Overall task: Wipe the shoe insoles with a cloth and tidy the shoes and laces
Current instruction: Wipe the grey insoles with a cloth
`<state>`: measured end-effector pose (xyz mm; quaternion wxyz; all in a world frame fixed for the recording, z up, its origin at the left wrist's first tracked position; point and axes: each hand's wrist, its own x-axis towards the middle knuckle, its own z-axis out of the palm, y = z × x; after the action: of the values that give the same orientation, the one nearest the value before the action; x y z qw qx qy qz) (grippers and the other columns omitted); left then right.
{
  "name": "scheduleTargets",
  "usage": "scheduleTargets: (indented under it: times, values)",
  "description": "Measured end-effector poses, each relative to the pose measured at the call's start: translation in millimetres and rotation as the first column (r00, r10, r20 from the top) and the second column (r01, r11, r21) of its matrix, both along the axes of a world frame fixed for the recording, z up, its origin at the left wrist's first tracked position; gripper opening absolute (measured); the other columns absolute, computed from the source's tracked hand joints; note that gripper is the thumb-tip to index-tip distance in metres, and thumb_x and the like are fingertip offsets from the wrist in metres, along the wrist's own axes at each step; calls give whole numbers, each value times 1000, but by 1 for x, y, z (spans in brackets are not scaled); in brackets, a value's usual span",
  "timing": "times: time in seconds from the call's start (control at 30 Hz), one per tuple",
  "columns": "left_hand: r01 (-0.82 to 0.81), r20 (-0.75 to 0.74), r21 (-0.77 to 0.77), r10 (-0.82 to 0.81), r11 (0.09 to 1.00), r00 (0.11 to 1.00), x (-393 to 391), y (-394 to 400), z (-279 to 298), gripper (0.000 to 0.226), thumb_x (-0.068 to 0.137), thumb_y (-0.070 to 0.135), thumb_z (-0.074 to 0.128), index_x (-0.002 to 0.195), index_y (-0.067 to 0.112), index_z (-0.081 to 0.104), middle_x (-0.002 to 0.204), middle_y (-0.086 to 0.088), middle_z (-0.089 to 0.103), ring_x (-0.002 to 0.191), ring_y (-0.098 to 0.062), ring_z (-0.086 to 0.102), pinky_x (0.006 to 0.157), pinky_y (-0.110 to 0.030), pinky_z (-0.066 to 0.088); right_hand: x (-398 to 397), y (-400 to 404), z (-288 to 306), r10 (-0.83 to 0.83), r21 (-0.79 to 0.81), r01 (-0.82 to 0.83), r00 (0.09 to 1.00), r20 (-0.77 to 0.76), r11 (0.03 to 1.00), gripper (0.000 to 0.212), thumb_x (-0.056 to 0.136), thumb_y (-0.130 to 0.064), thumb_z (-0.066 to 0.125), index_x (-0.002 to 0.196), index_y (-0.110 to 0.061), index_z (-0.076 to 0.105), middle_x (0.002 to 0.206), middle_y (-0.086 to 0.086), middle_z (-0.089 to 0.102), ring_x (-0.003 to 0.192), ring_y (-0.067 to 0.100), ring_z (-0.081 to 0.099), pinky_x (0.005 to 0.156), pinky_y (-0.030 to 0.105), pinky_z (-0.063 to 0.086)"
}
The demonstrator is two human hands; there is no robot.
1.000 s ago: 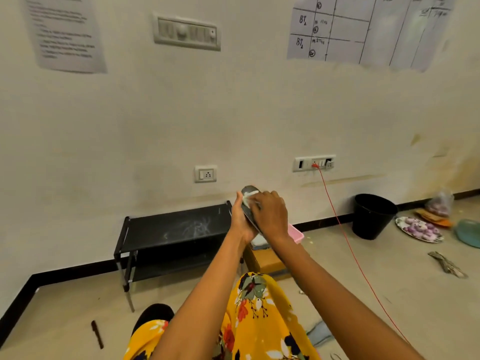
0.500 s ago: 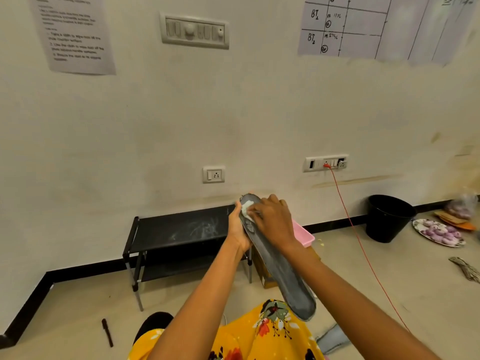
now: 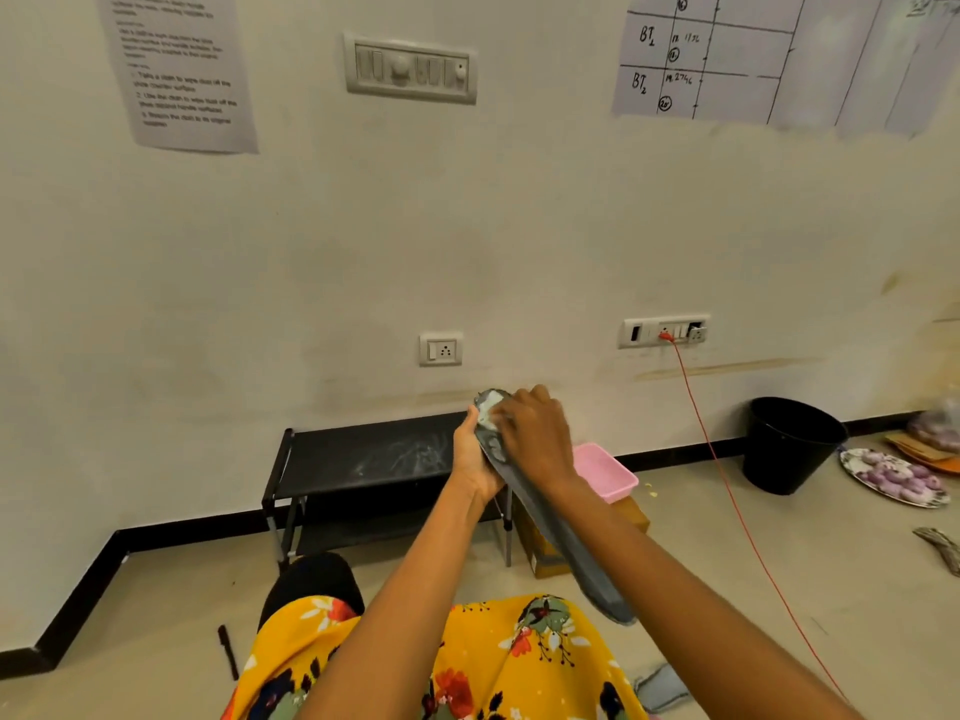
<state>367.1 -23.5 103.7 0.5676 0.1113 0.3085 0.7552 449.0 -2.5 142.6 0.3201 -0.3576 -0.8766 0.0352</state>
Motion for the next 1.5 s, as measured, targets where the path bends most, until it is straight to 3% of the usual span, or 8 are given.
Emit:
scheduleTargets:
  times: [0.1, 0.23, 0.4, 0.67, 0.8, 1.03, 1.27, 1.5]
  values:
    - [-7, 4, 12, 7, 1000, 1000, -12, -7, -4, 57, 97, 50, 31, 102, 3, 63, 85, -17, 71, 77, -27, 70, 70, -34, 57, -1, -5, -5, 212, -39, -212, 977, -8, 976, 20, 89, -24, 54, 96, -16, 72, 99, 5, 63, 96, 19, 50, 80, 28, 34]
    - [-3, -52, -41, 1, 999, 999, -12, -10, -8, 56, 97, 51, 35, 107, 3, 63, 100, -20, 65, 89, -30, 61, 86, -43, 48, 6, 20, 9, 7, -138, -64, 925, -381, 988, 18, 89, -26, 60, 97, -16, 72, 96, 4, 68, 95, 20, 53, 77, 31, 39]
    - [2, -31, -28, -3, 1000, 1000, -8, -9, -6, 51, 98, 47, 32, 103, 7, 64, 86, -16, 71, 79, -27, 66, 80, -40, 50, 2, 31, 5, 149, 80, -156, 986, 79, 985, 23, 92, -28, 54, 105, -19, 71, 98, 3, 69, 96, 22, 51, 78, 33, 34]
    - [7, -46, -6, -7, 1000, 999, -22, -5, -5, 61, 98, 49, 29, 97, 3, 68, 85, -16, 72, 77, -27, 69, 71, -35, 57, 0, 25, -16, 148, 295, -182, 980, 136, 938, 9, 72, -25, 77, 73, -19, 71, 73, -2, 68, 73, 20, 58, 65, 29, 38]
    - [16, -89, -26, -18, 1000, 996, -12, -2, -3, 55, 99, 47, 29, 103, 4, 62, 84, -16, 72, 89, -29, 61, 83, -41, 48, -9, 40, 4, -44, 174, 38, 999, 27, 984, 14, 87, -20, 59, 85, -13, 70, 87, 4, 69, 89, 25, 54, 74, 35, 34]
    - [-1, -57, -10, 1, 1000, 998, -45, -8, -18, 60, 98, 52, 26, 105, 5, 63, 90, -14, 73, 78, -27, 71, 69, -36, 58, -6, 22, -10, 392, 19, -427, 847, 358, 904, 20, 90, -27, 57, 98, -14, 70, 99, 4, 65, 97, 20, 51, 76, 28, 33]
    - [-61, -121, -89, 50, 994, 991, -43, -11, -8, 52, 99, 46, 32, 98, 5, 65, 87, -17, 71, 86, -30, 61, 85, -43, 47, -31, 41, 3, 91, 97, -104, 987, 131, 990, 21, 91, -23, 55, 102, -13, 70, 102, 7, 66, 100, 24, 53, 77, 33, 37]
    - [-82, 15, 11, 82, 997, 997, -60, -10, -20, 69, 98, 49, 19, 107, 0, 66, 106, -19, 66, 91, -30, 65, 81, -39, 55, -13, 16, -28, 404, -47, -410, 862, 307, 911, 20, 89, -22, 56, 99, -12, 70, 103, 8, 63, 101, 24, 51, 78, 31, 38]
